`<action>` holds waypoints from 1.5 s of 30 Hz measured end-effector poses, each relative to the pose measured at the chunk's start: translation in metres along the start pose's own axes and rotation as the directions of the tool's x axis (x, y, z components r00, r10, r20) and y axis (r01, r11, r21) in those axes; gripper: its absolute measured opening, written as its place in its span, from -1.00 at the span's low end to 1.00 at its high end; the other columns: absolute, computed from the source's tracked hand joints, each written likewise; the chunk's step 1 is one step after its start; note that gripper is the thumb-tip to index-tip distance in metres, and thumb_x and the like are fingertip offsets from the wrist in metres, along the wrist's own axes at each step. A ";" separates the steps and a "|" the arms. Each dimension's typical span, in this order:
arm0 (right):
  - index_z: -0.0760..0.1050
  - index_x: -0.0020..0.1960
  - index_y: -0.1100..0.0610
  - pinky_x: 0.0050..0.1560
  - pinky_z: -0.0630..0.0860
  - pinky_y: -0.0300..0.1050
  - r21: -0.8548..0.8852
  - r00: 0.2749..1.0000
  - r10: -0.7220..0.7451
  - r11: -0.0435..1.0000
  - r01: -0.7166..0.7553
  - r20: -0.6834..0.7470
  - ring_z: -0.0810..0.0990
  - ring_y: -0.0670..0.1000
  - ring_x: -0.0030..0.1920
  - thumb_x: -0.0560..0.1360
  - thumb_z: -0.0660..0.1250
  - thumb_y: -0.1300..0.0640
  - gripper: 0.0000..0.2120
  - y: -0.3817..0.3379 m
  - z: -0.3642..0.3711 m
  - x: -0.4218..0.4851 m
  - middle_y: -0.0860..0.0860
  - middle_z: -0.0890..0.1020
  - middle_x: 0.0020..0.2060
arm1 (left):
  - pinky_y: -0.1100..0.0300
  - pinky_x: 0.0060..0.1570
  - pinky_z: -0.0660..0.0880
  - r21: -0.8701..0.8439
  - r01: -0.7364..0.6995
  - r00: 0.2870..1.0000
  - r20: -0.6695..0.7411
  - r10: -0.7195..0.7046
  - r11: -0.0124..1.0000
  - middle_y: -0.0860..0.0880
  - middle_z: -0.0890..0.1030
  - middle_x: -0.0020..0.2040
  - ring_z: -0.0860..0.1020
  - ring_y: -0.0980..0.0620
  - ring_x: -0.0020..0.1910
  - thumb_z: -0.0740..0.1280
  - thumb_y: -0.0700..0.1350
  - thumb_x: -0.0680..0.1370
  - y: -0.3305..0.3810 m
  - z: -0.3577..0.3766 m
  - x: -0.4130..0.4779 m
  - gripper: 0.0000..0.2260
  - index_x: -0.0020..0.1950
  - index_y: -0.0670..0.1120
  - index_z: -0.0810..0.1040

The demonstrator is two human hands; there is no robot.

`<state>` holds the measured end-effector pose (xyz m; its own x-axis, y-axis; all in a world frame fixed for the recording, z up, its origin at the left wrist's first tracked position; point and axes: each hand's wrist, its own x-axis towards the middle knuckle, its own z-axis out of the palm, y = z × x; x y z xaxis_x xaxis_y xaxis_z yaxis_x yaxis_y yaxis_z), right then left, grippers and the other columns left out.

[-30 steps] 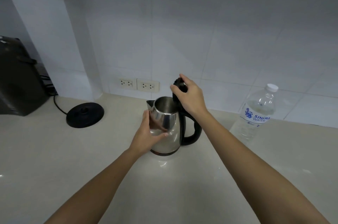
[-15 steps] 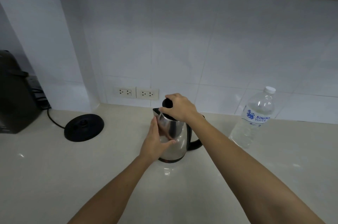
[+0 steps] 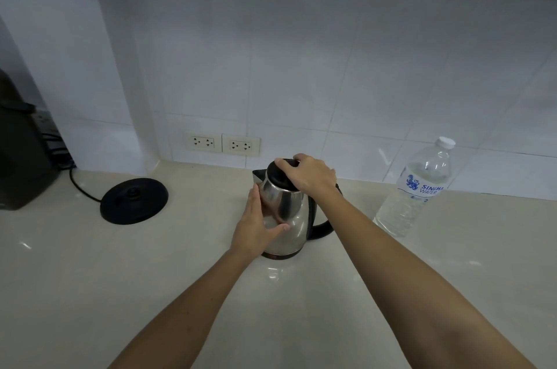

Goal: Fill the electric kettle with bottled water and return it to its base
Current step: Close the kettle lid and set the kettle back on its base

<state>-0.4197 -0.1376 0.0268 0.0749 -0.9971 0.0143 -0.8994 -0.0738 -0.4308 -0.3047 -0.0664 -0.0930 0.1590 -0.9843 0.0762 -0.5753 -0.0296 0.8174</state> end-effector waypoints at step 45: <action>0.36 0.36 0.05 0.14 0.45 -0.12 0.564 0.966 0.117 0.825 0.034 -0.230 0.55 0.05 0.14 0.56 0.26 0.14 -0.63 0.118 0.055 -0.037 0.00 0.60 0.11 | 0.02 0.37 0.36 -0.023 -0.005 0.999 0.045 0.006 1.000 0.02 0.25 0.52 0.34 -0.01 0.43 0.50 0.05 0.40 0.002 -0.005 -0.004 0.04 0.55 0.06 -0.24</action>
<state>-0.5048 -0.1080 -0.0737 -0.1323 -0.9763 0.1710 -0.4970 -0.0839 -0.8637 -0.3027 -0.0620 -0.0889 0.1194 -0.9913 0.0556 -0.5573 -0.0206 0.8301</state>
